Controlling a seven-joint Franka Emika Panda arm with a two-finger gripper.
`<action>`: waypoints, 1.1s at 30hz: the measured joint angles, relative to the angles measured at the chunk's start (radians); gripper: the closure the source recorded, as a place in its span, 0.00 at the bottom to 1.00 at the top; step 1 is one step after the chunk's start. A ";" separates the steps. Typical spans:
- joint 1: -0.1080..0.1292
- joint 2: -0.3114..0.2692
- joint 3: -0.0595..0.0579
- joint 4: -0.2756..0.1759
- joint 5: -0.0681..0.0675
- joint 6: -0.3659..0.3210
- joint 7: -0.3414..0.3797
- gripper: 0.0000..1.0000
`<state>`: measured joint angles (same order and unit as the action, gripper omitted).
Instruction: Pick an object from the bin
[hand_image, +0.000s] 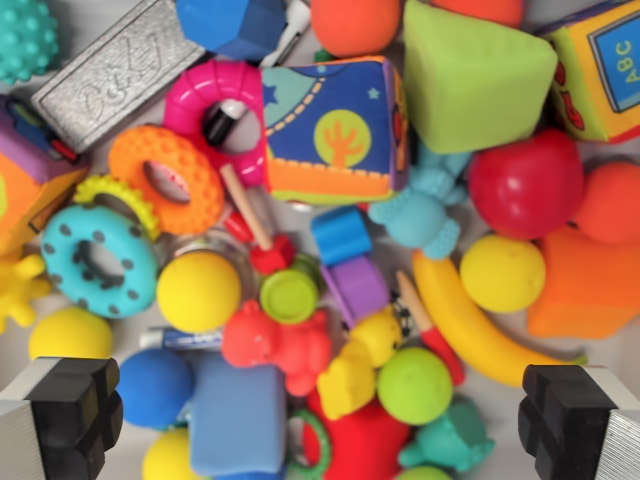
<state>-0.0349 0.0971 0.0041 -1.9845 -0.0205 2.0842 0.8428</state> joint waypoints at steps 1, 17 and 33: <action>0.000 0.004 0.000 -0.001 0.000 0.005 0.000 0.00; 0.001 0.075 0.000 -0.022 0.003 0.093 0.000 0.00; 0.001 0.190 0.002 -0.028 0.009 0.211 0.000 0.00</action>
<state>-0.0339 0.2875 0.0063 -2.0127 -0.0116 2.2950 0.8428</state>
